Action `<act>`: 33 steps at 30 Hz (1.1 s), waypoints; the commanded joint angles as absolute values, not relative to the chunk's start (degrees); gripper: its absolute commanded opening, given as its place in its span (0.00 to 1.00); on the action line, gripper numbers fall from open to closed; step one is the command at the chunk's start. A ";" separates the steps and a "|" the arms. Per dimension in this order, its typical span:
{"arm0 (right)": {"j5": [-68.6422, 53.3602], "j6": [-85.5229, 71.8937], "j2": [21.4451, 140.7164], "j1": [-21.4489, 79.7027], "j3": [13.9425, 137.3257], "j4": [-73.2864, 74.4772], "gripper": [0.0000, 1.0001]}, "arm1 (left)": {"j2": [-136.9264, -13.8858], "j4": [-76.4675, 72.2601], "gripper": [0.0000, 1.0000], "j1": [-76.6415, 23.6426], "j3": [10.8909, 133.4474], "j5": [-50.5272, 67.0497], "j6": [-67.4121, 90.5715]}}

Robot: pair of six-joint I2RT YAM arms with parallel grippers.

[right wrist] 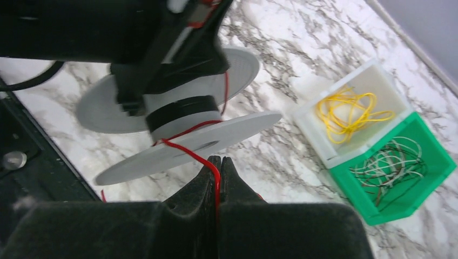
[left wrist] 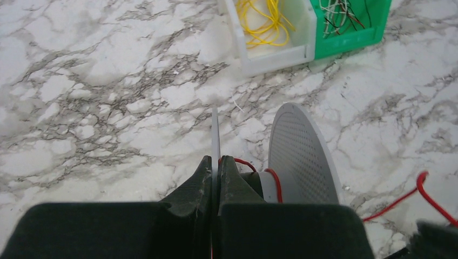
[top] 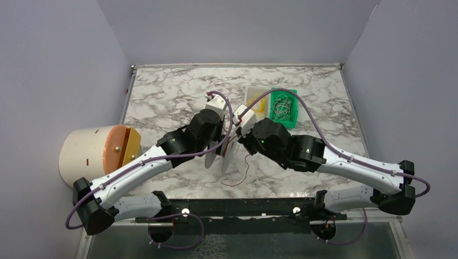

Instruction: Wrap the cables

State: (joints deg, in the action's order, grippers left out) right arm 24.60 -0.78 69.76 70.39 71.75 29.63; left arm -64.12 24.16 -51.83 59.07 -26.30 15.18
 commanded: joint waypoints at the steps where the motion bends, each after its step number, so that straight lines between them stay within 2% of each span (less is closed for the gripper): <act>1: 25.84 6.89 69.42 65.18 73.71 24.73 0.01 | -62.32 30.96 0.00 -51.59 59.90 -17.50 9.56; 10: 27.25 11.35 73.36 56.08 71.99 19.18 0.01 | -58.82 36.84 0.00 -51.59 59.28 -10.33 6.02; 15: 25.10 8.00 73.47 51.44 67.76 16.59 0.02 | -55.48 39.16 0.00 -51.59 59.84 -4.90 5.05; 18: 22.51 5.09 72.79 49.57 63.83 13.95 0.05 | -53.12 40.03 0.00 -51.59 60.60 -1.86 4.44; 20: 20.81 3.10 72.60 48.52 61.33 12.19 0.11 | -51.66 40.45 0.00 -51.61 61.08 -0.23 3.96; 27: 12.97 -2.80 72.82 43.10 53.57 4.62 0.17 | -49.29 40.70 0.00 -51.60 62.50 3.60 3.42; 33: 7.74 -6.97 74.46 41.32 49.67 0.60 0.29 | -48.63 40.98 0.00 -51.62 64.10 3.72 3.92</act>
